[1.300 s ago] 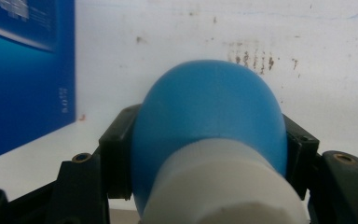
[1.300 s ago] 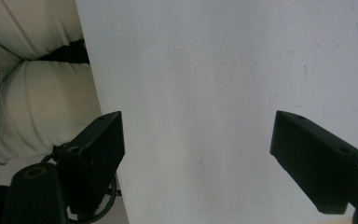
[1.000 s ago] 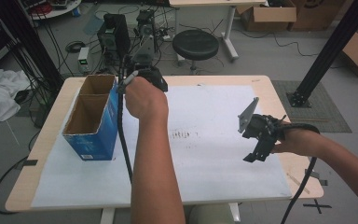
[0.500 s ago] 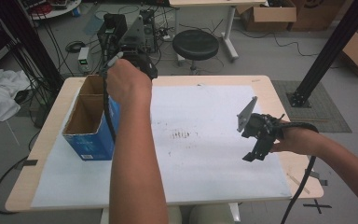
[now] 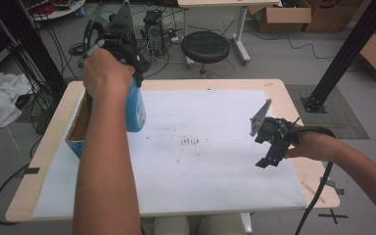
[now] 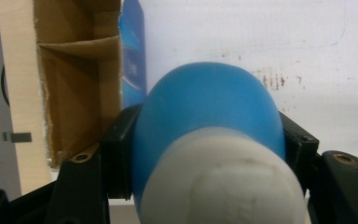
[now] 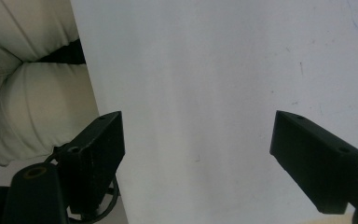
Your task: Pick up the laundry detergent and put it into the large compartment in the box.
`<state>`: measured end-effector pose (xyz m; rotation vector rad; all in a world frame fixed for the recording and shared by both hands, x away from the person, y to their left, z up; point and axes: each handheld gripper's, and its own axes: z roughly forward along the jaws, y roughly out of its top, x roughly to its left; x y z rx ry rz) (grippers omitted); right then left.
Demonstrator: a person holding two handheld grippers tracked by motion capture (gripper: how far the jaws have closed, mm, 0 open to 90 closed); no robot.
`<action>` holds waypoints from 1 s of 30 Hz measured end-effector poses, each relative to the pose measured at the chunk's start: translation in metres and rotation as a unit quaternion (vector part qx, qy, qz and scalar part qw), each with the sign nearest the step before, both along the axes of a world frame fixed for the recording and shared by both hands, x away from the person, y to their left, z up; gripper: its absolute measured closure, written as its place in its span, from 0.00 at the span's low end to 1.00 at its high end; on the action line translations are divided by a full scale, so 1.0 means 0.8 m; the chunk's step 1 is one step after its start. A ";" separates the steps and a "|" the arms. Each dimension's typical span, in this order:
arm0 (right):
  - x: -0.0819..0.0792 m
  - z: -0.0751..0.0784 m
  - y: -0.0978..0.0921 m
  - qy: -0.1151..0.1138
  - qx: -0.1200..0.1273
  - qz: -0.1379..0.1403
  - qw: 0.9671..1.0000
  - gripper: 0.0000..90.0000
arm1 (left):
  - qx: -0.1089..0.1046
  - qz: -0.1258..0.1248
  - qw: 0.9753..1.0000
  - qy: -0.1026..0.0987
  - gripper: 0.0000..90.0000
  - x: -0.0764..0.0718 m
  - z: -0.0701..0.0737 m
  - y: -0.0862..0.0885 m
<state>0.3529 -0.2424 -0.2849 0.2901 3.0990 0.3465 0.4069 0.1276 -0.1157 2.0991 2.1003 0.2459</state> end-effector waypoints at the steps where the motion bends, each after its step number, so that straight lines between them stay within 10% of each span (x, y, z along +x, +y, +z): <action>1: 0.001 0.000 -0.001 0.000 0.001 0.000 1.000 0.19 | 0.000 -0.003 1.000 0.001 0.42 0.000 0.002 0.003; 30: 0.005 0.004 -0.009 0.003 -0.004 -0.030 1.000 0.19 | 0.025 -0.005 1.000 -0.017 0.42 -0.001 0.013 0.102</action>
